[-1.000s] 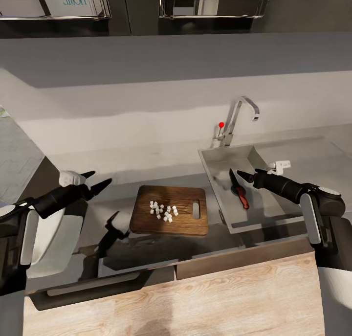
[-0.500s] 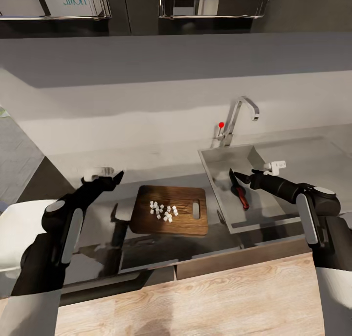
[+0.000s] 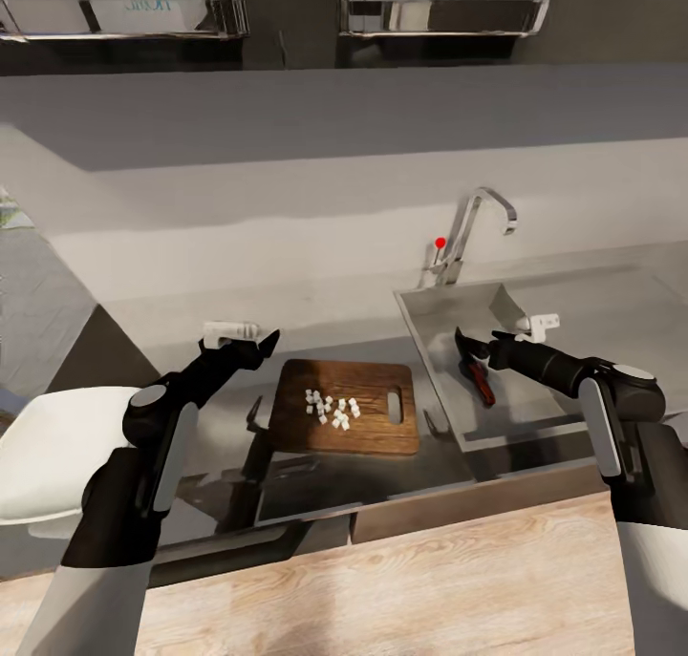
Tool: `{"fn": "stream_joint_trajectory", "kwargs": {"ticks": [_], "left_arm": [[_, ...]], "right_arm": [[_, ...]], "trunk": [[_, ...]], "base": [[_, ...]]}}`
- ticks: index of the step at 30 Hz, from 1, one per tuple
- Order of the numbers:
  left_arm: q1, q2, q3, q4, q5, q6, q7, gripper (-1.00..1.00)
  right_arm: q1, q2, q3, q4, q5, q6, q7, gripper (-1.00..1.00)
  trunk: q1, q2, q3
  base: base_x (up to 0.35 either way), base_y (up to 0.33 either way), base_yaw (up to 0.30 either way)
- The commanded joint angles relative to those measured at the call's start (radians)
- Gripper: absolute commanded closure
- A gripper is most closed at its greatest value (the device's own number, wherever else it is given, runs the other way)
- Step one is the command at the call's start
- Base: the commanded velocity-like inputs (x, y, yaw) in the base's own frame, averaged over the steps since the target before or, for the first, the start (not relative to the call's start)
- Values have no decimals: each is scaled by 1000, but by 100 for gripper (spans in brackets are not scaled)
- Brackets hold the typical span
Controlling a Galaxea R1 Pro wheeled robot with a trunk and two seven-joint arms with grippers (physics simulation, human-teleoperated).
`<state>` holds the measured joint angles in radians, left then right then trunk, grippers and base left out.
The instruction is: In the kitchen, take the Vidalia onion out of the sink, dice it on the chopping board with the paring knife, put the diced onion into the bowl on the countertop, then place both the paring knife and the chopping board into the sink.
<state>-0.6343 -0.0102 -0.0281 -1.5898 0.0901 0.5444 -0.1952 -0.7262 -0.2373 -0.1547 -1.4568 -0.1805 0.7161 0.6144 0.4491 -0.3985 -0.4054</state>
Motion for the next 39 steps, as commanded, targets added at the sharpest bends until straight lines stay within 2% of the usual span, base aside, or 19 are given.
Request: {"fn": "stream_joint_trajectory", "kwargs": {"ticks": [1,6,8,12,18,19,21,22,26,29,30,34,39], "left_arm": [[-1,0,1,-2,10,7,0,-100],[-2,-1,1,-5,10,3,0,-100],[-2,-1,0,-5,10,-15,0,-100],[-2,-1,-1,-5,10,-92,1,-100],[-2,-2,-2,-6,10,-122,-3,-100],[-2,-3,-3,-5,10,-145,-4,-100],[-2,-7,-5,-5,10,-172,-4,-100],[-2,-20,-17,-4,10,-194,-2,-100],[-2,-41,-44,-4,10,-212,2,-100],[-2,-57,-50,-4,10,-209,4,-100],[-8,-68,-52,-4,10,-179,5,-100],[-36,-69,-53,-5,10,-104,-2,-100],[-39,-66,-52,-5,10,-98,-33,-100]], "right_arm": [[-1,0,-1,0,-3,6,1,-100],[-1,0,0,0,-3,6,1,-100],[-1,0,0,0,-3,6,1,-100],[-1,0,0,0,-2,6,0,-100],[-1,1,0,0,-2,6,-4,-100],[-1,0,0,0,-2,6,-5,-100],[-1,1,0,0,-1,6,-5,-100],[-1,0,0,0,-1,6,-6,-100],[-1,0,0,0,1,6,-12,-100],[-1,0,0,0,1,6,-21,-100],[-1,1,0,0,1,6,-25,-100],[-1,0,0,0,0,6,-27,-100],[-1,1,0,0,0,6,-27,-100]], "trunk": [[1,-2,-2],[1,-2,-2],[1,-2,-2],[1,-2,-2],[1,-2,-2],[1,-2,-2],[1,-2,-2],[1,-2,-2],[1,-2,-2],[1,-2,-2],[1,-2,-2],[1,-2,-2],[1,-2,-2]], "base": [[-9,72,0],[-3,26,0],[-1,6,0],[0,1,0],[0,0,0],[0,0,0],[0,0,0],[0,0,0],[0,0,0],[0,0,0],[0,0,0],[0,0,0],[0,0,0]]}}
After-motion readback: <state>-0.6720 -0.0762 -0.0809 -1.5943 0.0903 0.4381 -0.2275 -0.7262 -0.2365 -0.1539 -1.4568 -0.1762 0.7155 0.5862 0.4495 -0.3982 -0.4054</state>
